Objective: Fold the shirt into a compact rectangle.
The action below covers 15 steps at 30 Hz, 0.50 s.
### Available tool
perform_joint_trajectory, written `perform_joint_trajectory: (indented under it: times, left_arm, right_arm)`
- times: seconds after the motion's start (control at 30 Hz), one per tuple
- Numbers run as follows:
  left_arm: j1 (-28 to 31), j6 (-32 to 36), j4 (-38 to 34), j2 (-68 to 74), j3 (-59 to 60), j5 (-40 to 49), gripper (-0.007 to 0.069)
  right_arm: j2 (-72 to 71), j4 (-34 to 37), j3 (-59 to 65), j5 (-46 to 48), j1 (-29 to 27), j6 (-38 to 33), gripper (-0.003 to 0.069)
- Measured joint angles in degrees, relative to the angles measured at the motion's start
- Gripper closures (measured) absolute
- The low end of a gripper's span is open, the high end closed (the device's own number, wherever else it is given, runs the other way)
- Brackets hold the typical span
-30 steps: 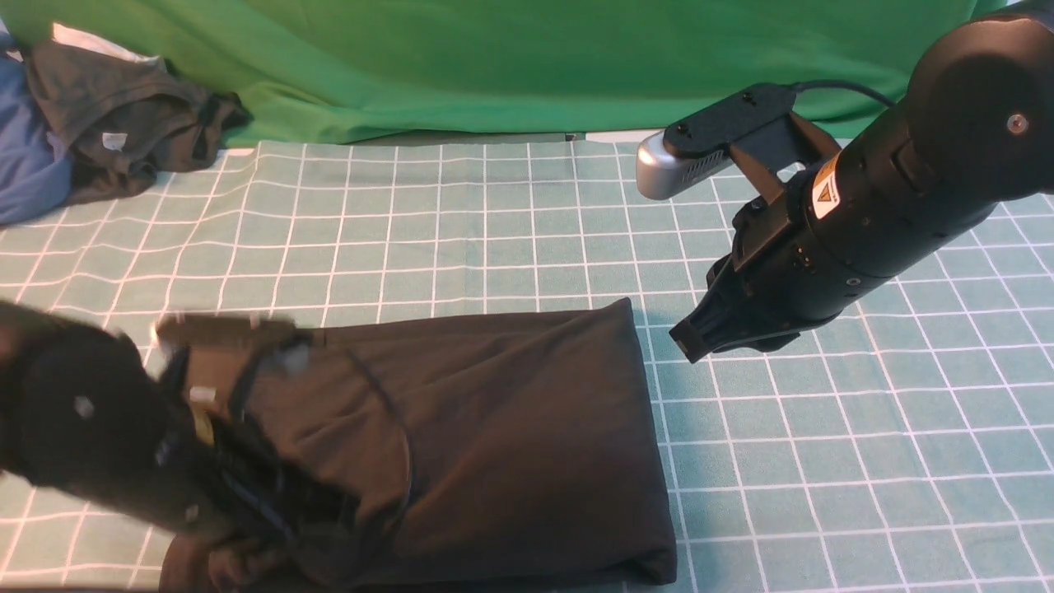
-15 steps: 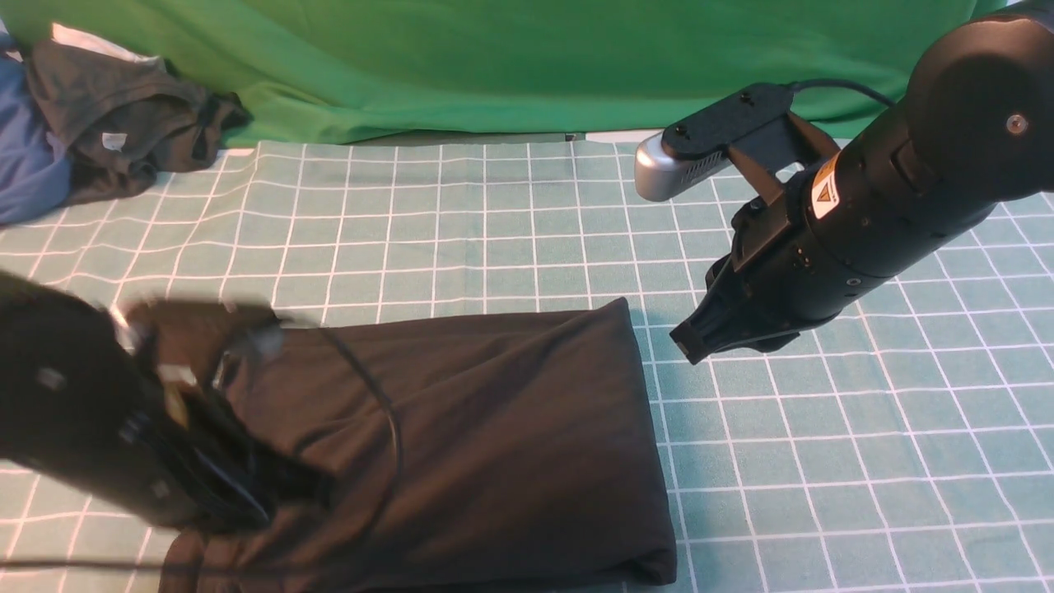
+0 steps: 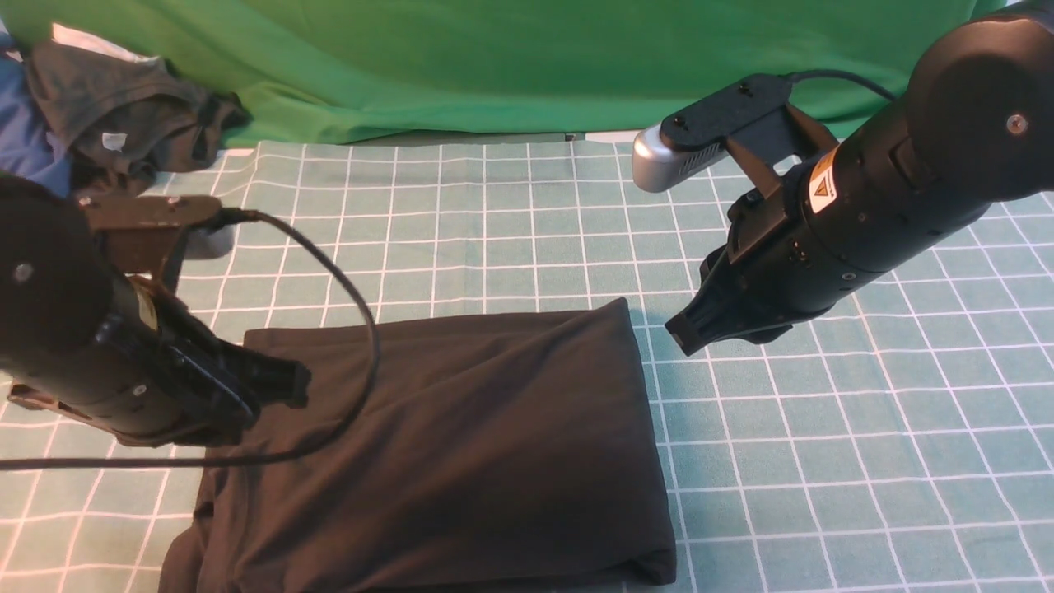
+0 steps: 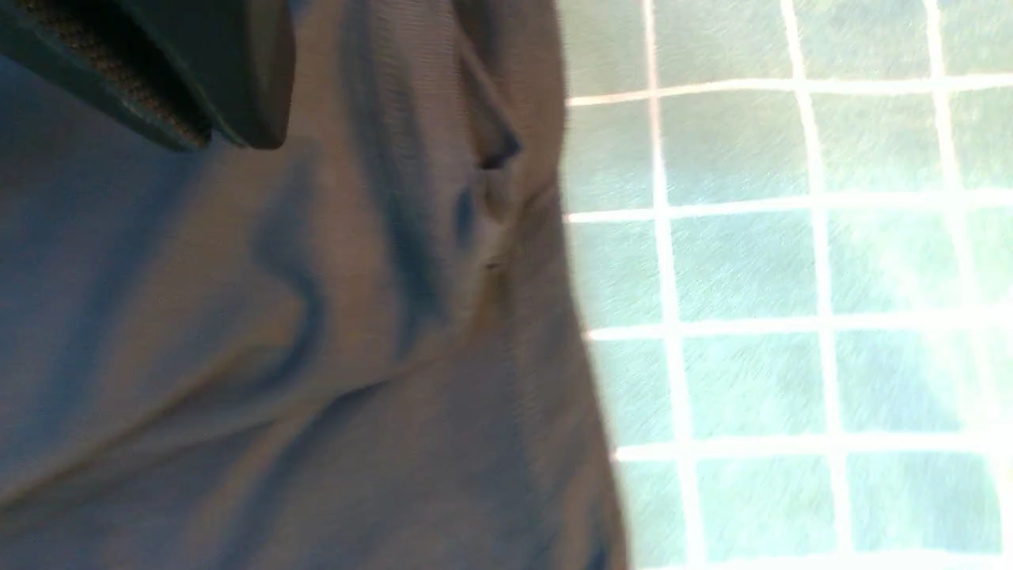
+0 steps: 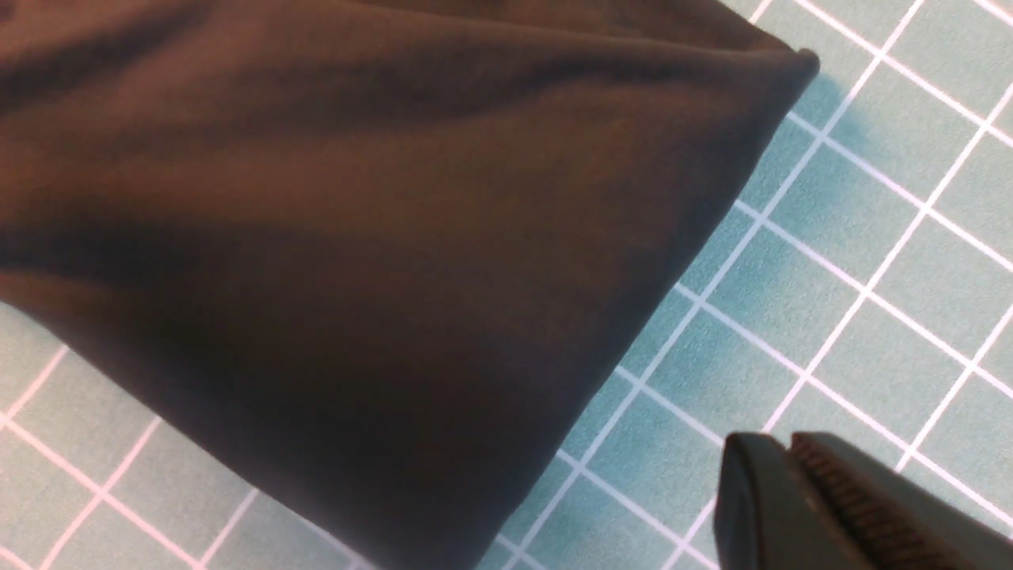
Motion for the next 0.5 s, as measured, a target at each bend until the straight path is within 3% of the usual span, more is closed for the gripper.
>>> perform_joint_trajectory:
  times: [0.2,0.5]
  left_arm:
    - [9.2,2.2,-1.7,2.1,-0.1,-3.1,0.0613]
    - [10.8,3.3,-2.1,7.7,-3.5,-8.2,0.0608]
  right_arm:
    - [0.1,-0.1,-0.2,0.0,0.0,1.7,0.0599]
    - [3.7,0.1,-5.6,2.5,-5.5,3.4,0.0575]
